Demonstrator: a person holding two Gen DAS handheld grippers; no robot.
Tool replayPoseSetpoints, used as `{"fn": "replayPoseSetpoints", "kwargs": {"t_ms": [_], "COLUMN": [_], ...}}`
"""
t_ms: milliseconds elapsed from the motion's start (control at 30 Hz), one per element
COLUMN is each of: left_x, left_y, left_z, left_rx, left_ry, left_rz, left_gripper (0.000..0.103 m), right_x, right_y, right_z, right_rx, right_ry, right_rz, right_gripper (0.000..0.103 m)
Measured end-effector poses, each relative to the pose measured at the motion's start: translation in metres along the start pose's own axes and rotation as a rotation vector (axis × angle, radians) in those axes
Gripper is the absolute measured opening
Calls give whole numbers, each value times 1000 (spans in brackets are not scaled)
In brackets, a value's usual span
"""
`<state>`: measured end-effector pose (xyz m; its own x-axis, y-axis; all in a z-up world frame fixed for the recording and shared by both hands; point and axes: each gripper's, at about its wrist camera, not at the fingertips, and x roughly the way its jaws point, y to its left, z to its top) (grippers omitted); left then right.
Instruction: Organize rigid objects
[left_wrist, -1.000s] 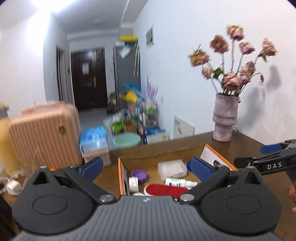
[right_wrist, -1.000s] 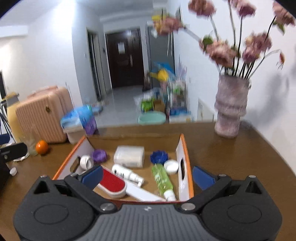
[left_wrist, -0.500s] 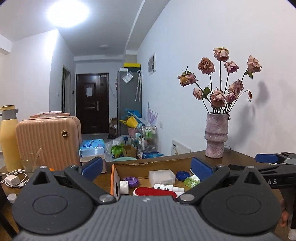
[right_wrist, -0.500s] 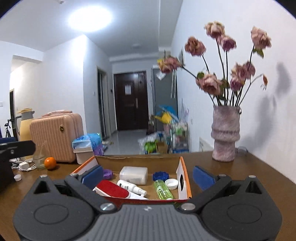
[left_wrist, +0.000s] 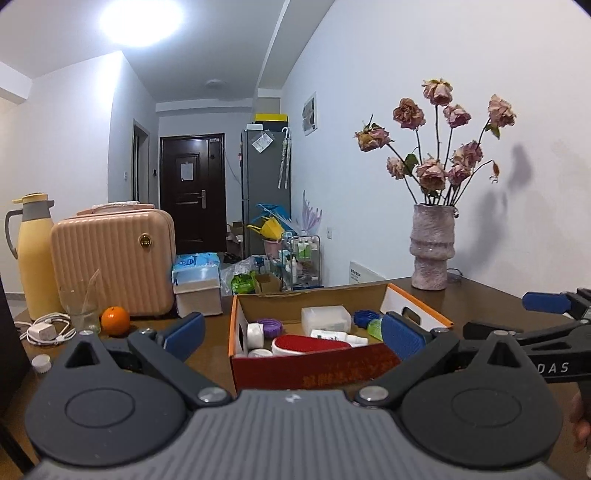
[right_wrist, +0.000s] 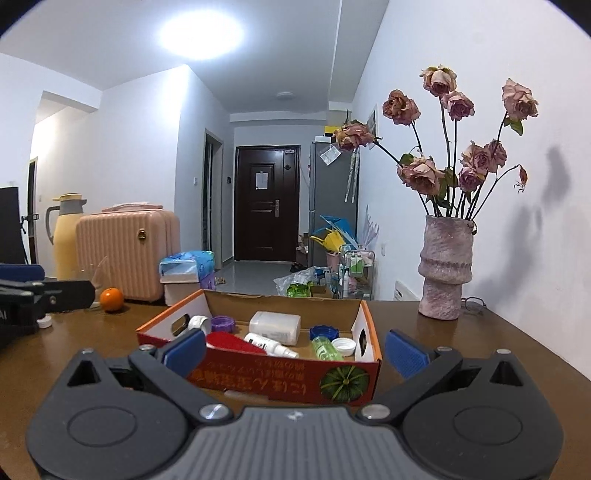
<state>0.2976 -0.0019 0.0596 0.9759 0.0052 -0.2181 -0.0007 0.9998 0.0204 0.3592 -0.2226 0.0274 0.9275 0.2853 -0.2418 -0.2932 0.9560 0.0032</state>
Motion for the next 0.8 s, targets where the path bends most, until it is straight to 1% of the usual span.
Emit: {"fn": "replayPoseSetpoints", "kwargs": {"t_ms": [100,167,267,333,367,467,533,600,667,733,800], "left_x": [-23,-42,-76,-97,-109,-141,-164,-183,-203,-220,-238], "left_y": [2,5,9,8,7,4,2,2,1,-1,-4], "left_z": [-4,-9,-17,-25,-30,-45,-53,-61,-73,-84,-98], "left_rx": [5,0,-22,-8,5,35,24,-1,16,46,65], "left_ry": [23,22,-14,-35,-43,-80,-93,-79,-64,-77,-105], "left_rz": [-18,-28,-24,-21,-8,15,29,45,32,29,45], "left_gripper": [103,103,103,103,103,103,103,103,103,103,103], "right_x": [-22,-38,-69,-90,-100,-132,-151,-169,-187,-207,-228], "right_y": [4,6,11,17,20,35,44,49,52,56,64], "right_z": [-4,-8,-15,-20,-22,-35,-42,-50,-57,-65,-75], "right_rx": [5,5,8,2,-5,-67,-90,-68,-17,14,-3], "right_ry": [-10,-22,-43,-62,-71,-90,-93,-71,-56,-55,-72], "right_rz": [6,16,30,38,41,46,43,44,47,49,35], "right_gripper": [103,103,103,103,103,103,103,103,103,103,103]}}
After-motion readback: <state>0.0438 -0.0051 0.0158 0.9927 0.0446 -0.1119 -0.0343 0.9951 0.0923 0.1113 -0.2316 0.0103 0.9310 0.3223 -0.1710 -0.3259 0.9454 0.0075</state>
